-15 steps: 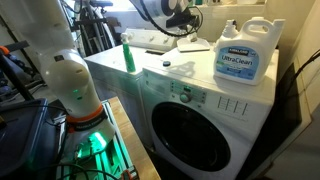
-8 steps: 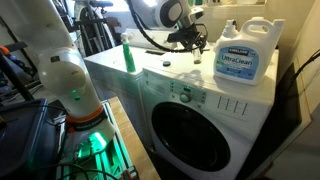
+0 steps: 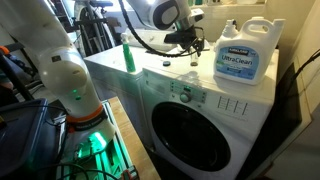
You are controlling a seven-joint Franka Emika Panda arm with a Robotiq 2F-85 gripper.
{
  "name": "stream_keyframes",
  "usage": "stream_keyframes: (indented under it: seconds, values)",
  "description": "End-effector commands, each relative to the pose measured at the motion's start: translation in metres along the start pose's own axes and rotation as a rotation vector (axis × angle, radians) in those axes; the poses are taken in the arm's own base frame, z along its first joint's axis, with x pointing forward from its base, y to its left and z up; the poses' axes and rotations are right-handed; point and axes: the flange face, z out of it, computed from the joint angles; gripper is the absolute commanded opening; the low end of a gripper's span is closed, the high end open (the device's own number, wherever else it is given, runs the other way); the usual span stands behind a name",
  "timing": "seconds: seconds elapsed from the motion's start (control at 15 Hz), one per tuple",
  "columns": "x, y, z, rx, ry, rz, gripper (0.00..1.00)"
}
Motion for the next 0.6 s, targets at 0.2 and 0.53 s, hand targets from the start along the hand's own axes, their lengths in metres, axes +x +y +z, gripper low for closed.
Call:
stream_keyframes:
  seconds: [0.2,0.53]
  values:
    - [-0.029,0.05,0.003,-0.051,-0.178,0.108,0.28]
    - [-0.038,0.074,0.009,-0.119,-0.212,0.206,0.53]
